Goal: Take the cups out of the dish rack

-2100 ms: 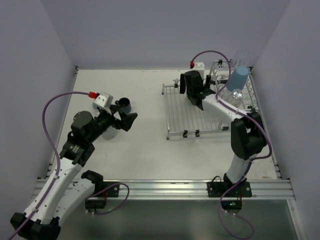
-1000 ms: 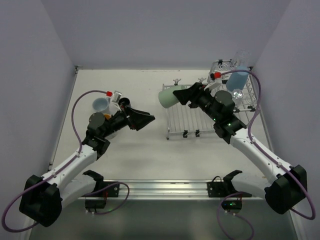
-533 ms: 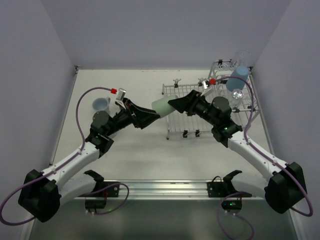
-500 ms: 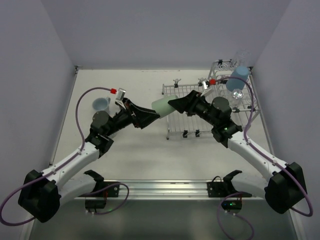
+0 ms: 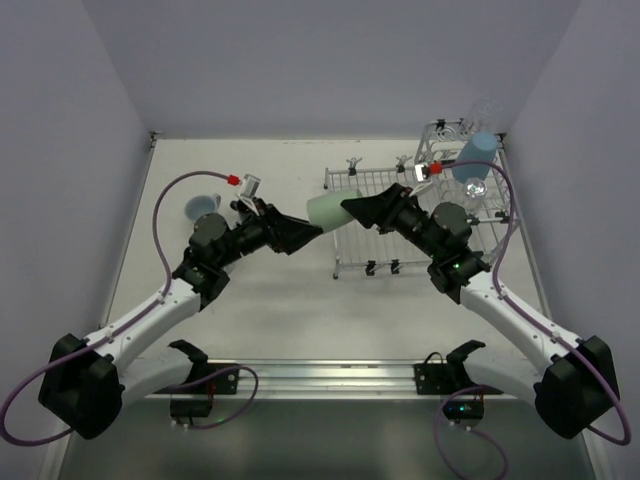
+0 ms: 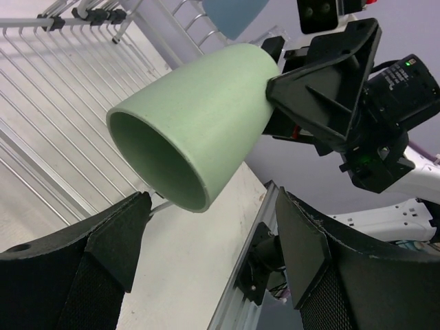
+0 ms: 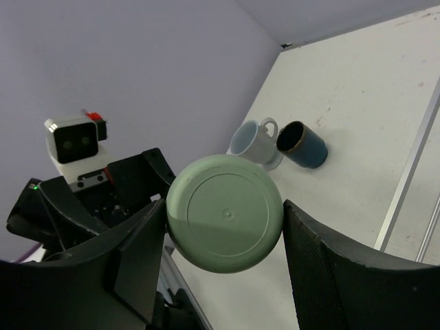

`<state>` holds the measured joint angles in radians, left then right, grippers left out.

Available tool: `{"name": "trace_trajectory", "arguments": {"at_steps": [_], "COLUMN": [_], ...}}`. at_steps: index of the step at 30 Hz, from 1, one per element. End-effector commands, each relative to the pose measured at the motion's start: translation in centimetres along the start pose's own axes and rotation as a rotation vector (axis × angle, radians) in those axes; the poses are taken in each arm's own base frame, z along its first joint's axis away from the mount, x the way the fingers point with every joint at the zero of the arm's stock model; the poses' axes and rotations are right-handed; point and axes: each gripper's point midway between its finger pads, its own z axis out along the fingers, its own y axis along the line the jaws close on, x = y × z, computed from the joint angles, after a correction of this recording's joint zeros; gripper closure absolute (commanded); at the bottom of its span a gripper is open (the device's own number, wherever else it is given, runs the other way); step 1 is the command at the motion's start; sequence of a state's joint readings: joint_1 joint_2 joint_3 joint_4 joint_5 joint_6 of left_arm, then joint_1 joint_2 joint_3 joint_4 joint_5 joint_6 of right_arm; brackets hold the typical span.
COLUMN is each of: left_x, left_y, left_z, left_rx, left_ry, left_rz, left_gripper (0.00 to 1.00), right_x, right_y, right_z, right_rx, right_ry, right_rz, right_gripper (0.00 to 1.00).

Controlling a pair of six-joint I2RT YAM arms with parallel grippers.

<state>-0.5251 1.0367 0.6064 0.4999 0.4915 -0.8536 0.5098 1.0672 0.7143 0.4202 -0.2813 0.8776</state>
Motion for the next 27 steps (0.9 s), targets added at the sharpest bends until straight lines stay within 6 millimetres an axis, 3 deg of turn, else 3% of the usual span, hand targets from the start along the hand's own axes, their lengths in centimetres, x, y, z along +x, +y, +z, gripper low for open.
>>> {"name": "trace_trajectory", "arguments": {"at_steps": [1,4,10,11,14,16,18,19,20,21,22,23,24,25,27], "left_x": [-1.7,-2.2,-3.5,-3.5,-3.8,-4.0,-5.2,-4.4,-6.3,-7.6,-6.3,-7.9,-8.6,-7.5,-8.6], "left_y": [-1.9,-3.1,-3.7,-3.7,-2.9,-1.8,-1.0,0.9,0.3,1.6,3.7,3.7,5.1,6.5,8.9], "left_z": [1.0,1.5,1.6,1.5,1.5,1.4,1.1,0.7,0.8,0.5,-0.3,0.2,0.0,-0.8,0.2], "left_rx": [0.074,0.145,0.158,0.155,0.088,0.011,-0.072,-0.175,-0.216,-0.312,-0.426,-0.475,-0.557,-0.632,-0.744], "left_ry": [-0.030,-0.050,-0.112,-0.116,-0.108,-0.101,-0.132,-0.078,-0.093,-0.105,-0.007,0.003,0.024,0.113,0.188], "left_rz": [0.041,0.040,0.065,0.070,0.097,0.117,0.186,0.177,0.217,0.288,0.283,0.313,0.361,0.359,0.409], "left_gripper": [0.19,0.21,0.68,0.81,1.00,1.00,1.00,1.00,1.00,1.00,1.00,1.00,1.00,1.00,1.00], "right_x": [-0.6,0.4,2.2,2.3,2.6,2.8,3.1,3.0,3.4,3.2,3.3,3.2,2.7,2.7,2.1], "right_y": [1.8,1.5,0.6,0.3,-0.1,-0.4,-0.8,-0.7,-1.5,-1.5,-2.0,-2.2,-2.4,-2.8,-3.0], "right_z": [0.1,0.4,0.9,0.9,0.9,1.0,1.1,1.2,1.1,1.0,0.8,0.7,0.4,0.1,-0.4], "right_rx": [-0.085,-0.090,-0.085,-0.080,-0.063,-0.050,-0.034,-0.031,0.006,0.020,0.053,0.070,0.088,0.120,0.148], "right_ry": [-0.028,0.010,0.061,0.061,0.068,0.080,0.095,0.097,0.116,0.117,0.137,0.141,0.127,0.139,0.123], "right_rz": [0.018,0.040,0.081,0.083,0.084,0.079,0.062,0.049,0.045,0.027,-0.010,-0.027,-0.072,-0.084,-0.133], "right_gripper": [0.58,0.58,0.58,0.58,0.57,0.50,0.31,0.23,0.06,0.01,0.01,0.01,0.01,0.01,0.01]}}
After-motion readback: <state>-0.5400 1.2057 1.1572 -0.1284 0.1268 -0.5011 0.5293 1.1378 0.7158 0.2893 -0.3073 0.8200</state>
